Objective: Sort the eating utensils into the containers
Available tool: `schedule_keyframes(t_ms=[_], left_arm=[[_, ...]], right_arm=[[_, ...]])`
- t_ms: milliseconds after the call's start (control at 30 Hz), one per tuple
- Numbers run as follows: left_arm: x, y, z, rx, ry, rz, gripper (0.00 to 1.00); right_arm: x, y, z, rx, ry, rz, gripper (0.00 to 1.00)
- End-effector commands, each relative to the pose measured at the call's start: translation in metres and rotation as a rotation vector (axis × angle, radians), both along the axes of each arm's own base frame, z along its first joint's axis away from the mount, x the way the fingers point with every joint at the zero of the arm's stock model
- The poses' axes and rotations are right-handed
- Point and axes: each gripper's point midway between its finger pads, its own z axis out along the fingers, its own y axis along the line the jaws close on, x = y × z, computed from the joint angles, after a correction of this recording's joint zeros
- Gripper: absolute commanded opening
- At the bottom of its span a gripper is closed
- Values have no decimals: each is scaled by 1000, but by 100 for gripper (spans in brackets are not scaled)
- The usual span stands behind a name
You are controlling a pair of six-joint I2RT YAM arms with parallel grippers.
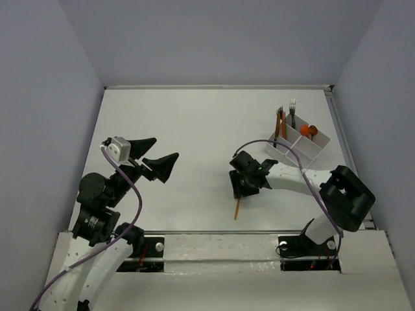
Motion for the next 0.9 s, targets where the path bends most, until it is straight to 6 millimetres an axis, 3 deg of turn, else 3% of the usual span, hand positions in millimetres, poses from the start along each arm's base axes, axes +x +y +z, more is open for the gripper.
schedule_keyframes(t_ms=[0,267,433,567,600,633,733,833,867], left_arm=[[-4,0,15,-25,-57,-10,99],[-3,1,14,-25,-54,-7,99],[-3,1,14,-22,-54,-4,99],[-2,0,13,-22,-50,-5,99],[-2,0,12,-21,-48,-6,99],[-2,0,12,-21,-48,-6,99],[-2,0,12,-21,-47,-5,99],[-2,1,13,-22,-51,-1,99],[-2,1,13,-22,-51,-1,99]], right_arm=[[5,11,2,4,-13,-20,52],[10,11,-13,-36,-5,-17,32],[12,15,-11,-48,-14,3,21],[15,15,-12,-57,-20,8,8],[18,17,-9,-46,-38,7,0],[20,18,-9,-43,-46,5,0],[35,25,10,2,-132,-11,0],[58,26,45,40,-281,-54,0],[70,26,66,71,-371,-83,0]])
